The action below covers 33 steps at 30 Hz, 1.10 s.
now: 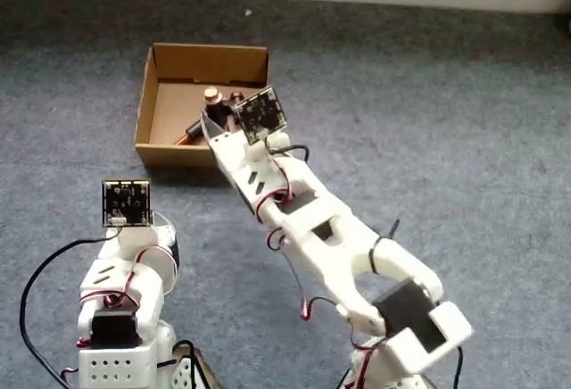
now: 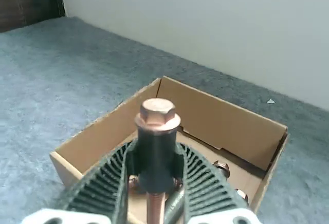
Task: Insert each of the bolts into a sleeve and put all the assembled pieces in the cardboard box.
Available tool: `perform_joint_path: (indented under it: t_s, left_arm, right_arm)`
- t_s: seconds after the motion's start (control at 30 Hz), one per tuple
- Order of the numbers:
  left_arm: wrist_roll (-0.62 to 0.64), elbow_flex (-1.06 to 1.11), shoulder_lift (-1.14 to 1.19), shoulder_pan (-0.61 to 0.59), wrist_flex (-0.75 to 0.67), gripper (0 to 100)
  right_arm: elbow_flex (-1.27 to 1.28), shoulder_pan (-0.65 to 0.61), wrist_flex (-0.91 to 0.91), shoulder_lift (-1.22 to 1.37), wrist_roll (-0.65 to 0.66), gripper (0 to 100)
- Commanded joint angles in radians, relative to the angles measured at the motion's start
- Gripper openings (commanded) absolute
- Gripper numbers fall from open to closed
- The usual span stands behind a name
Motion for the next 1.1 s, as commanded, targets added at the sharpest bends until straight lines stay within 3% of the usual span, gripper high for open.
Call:
perform_joint_path:
  t_s: [0.0,0.13,0.3,0.57,0.67,0.77,1.07]
  left_arm:
    - [-0.072,-0.001,-0.008,-0.001,-0.023,1]
    - [-0.098,-0.001,-0.008,-0.001,-0.023,1]
    - [-0.1,-0.001,-0.008,-0.001,-0.023,1]
    - [-0.1,-0.001,-0.008,-0.001,-0.023,1]
    - [-0.1,-0.001,-0.008,-0.001,-0.023,1]
    - [-0.1,-0.001,-0.008,-0.001,-0.023,1]
    - [-0.097,-0.008,-0.008,-0.005,-0.023,1]
  right_arm:
    - [-0.113,0.022,-0.082,0.085,0.031,1.0]
    - [-0.154,0.033,-0.079,0.153,0.031,1.8]
    - [-0.15,0.027,-0.058,0.125,0.031,13.0]
    - [-0.082,0.021,0.101,-0.088,0.031,13.4]
    - [0.024,-0.005,0.182,-0.223,0.031,10.8]
    - [0.147,-0.027,0.248,-0.361,0.031,0.8]
    - [0.461,-0.025,0.406,-0.705,0.031,0.4]
